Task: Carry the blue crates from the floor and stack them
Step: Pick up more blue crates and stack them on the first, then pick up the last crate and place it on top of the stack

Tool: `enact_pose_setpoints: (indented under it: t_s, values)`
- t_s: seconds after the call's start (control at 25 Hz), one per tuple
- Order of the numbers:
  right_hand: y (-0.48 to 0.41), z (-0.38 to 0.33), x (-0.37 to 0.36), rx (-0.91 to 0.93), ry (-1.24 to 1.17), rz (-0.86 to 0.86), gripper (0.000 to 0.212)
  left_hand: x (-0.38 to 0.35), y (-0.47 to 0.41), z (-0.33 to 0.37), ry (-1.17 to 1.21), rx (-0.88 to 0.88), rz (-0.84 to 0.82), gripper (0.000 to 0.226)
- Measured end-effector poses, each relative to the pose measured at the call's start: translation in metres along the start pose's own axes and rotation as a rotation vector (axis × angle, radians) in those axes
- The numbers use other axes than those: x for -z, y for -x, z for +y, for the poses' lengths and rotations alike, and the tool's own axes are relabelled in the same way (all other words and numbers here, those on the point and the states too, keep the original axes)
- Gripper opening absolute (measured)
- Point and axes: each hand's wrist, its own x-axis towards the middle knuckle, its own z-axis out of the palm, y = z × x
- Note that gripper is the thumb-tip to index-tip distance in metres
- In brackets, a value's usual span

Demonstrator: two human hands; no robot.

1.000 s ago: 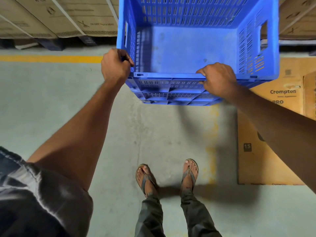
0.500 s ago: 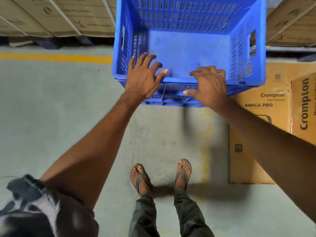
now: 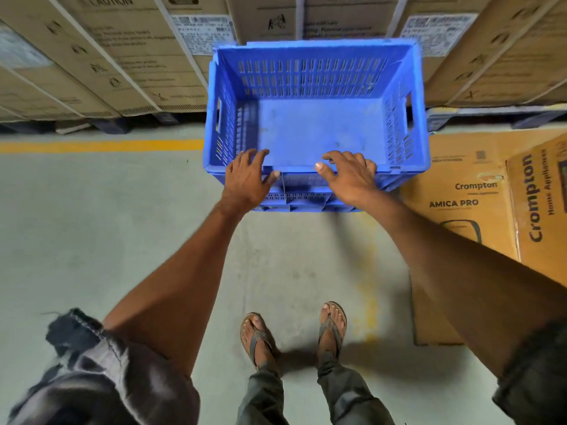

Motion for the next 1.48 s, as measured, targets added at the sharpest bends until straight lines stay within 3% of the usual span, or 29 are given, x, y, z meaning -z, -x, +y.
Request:
enact_pose_setpoints:
  t_s: [0.12,0.28,0.4,0.56,0.72,0.88,0.96,1.08,1.28,1.48]
  values:
    - [0.052,-0.017,0.041,-0.016,-0.199,0.216,0.034,0.049,0.053,0.026,0.161,-0.015,0.077,0.048]
    - [0.178,-0.032,0.098,-0.002,-0.474,0.256,0.037,0.107,0.171,0.082,0.501,0.074,0.191,0.042]
    - [0.284,-0.049,0.125,-0.074,-0.510,0.274,0.045,0.139,0.257,0.116,0.669,0.087,0.126,0.032]
    - [0.426,-0.085,0.131,-0.202,-0.609,0.460,0.046,0.169,0.359,0.137,0.661,-0.108,0.026,0.025]
    - [0.550,-0.119,0.124,-0.356,-0.621,0.537,0.039,0.200,0.430,0.142,0.610,-0.280,0.000,0.023]
    - [0.653,-0.124,0.109,-0.460,-0.429,0.680,0.031,0.211,0.490,0.167,0.384,-0.655,-0.012,0.028]
    - [0.703,-0.119,0.098,-0.577,-0.457,0.791,0.027,0.204,0.525,0.192,0.324,-0.819,-0.050,0.028]
    - [0.781,-0.110,0.068,-0.703,-0.440,0.936,0.027,0.182,0.589,0.230,0.246,-1.019,-0.136,0.027]
    - [0.943,-0.082,-0.006,-1.013,-0.298,1.052,0.031,0.118,0.730,0.293,-0.039,-1.567,-0.132,0.030]
    - [1.136,-0.069,-0.091,-1.361,-0.208,1.094,0.044,0.046,0.923,0.345,0.031,-1.879,-0.285,0.034]
